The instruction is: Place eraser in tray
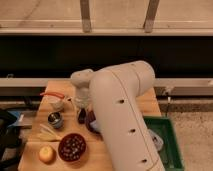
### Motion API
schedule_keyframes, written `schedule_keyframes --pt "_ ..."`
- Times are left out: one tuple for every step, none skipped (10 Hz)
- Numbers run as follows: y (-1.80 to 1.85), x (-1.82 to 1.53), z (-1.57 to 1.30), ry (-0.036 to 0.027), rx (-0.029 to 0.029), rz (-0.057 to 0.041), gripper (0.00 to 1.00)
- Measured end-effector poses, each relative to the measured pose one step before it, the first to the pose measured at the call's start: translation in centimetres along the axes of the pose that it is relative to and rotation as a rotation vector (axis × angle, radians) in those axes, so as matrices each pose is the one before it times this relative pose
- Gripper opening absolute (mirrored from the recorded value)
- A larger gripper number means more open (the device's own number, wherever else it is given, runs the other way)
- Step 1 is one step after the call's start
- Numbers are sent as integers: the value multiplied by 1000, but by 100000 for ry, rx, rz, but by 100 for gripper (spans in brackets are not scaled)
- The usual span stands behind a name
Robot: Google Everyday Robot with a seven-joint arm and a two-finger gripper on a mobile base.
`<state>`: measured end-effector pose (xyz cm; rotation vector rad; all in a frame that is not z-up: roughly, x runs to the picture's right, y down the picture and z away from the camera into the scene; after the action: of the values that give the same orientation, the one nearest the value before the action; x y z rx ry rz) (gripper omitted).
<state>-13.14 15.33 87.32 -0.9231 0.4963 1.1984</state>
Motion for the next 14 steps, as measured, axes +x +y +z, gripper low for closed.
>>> schedule_keyframes --pt "-63 55 -6 177 98 58 0" --pt "-19 -47 -456 -1265 261 -342 0" --pt "24 -244 -893 -3594 140 -538 0" --pt "-61 -122 -1549 -4227 235 -14 0" --pt "20 -80 -1488 -3347 52 -37 0" --pt "196 -121 -1929 -3912 304 -425 0" --pt "167 -241 -2215 -4840 436 -512 0" --pt "-210 -210 -1162 -3124 517 -170 0" --pt "-416 -254 -1344 -3786 694 31 0" --pt "-296 -303 -1583 -4004 965 -37 0" --pt "-503 26 -1215 -2544 422 701 0" --pt "-1035 154 -785 -1711 929 911 0" --pt "-1571 562 -695 -1180 511 2468 0" --pt "-1580 746 -517 -560 464 2484 0"
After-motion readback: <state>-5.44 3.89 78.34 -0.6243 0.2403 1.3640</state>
